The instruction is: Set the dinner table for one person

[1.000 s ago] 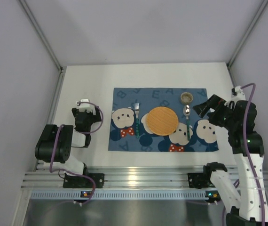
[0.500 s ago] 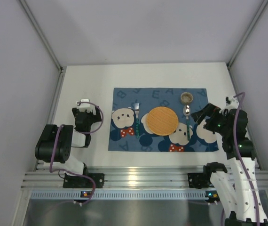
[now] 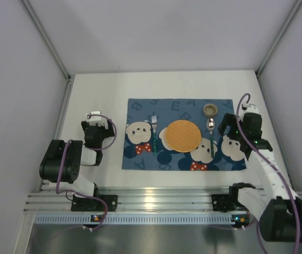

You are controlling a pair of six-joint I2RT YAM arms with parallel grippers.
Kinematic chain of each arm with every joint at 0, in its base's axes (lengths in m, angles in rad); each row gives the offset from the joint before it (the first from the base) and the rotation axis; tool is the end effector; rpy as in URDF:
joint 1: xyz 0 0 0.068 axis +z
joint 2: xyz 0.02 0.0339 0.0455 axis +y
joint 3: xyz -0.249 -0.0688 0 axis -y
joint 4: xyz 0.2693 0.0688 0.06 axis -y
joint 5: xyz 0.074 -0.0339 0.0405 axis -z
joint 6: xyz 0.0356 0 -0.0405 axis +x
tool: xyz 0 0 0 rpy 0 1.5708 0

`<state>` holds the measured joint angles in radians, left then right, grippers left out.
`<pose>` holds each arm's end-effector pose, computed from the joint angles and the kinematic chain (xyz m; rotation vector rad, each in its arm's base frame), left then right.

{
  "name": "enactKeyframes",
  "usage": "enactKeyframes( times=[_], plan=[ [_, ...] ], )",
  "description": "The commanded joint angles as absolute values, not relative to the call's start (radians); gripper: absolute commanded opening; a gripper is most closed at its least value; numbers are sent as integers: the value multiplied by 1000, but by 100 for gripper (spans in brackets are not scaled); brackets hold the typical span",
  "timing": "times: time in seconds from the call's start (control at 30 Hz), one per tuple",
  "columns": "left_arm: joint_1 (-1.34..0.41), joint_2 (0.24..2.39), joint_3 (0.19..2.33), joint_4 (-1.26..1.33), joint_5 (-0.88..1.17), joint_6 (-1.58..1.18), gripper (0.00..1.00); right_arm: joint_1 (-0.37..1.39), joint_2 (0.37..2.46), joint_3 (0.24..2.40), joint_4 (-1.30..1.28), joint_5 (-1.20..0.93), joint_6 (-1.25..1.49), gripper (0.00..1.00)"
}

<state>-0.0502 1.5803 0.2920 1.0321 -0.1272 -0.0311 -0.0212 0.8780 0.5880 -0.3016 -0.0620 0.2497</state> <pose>0.2607 -0.0086 0.0929 -0.0722 1.8239 0.0588 0.2271 -0.0026 0.2245 0.2572 2.1525 0.1985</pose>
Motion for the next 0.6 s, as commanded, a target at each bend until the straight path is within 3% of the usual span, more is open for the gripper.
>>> enactKeyframes(
  times=[0.0,0.2,0.57],
  plan=[
    [-44,1574,313,1106,-114,-29,99,-8,1068,676,-134,86,284,100],
    [-44,1572,313,1106,-112,-31,98,25,1287,762,-84,258,183,100],
    [-44,1574,313,1104,-113,-29,99,37,1388,756,107,204,178,100]
  ],
)
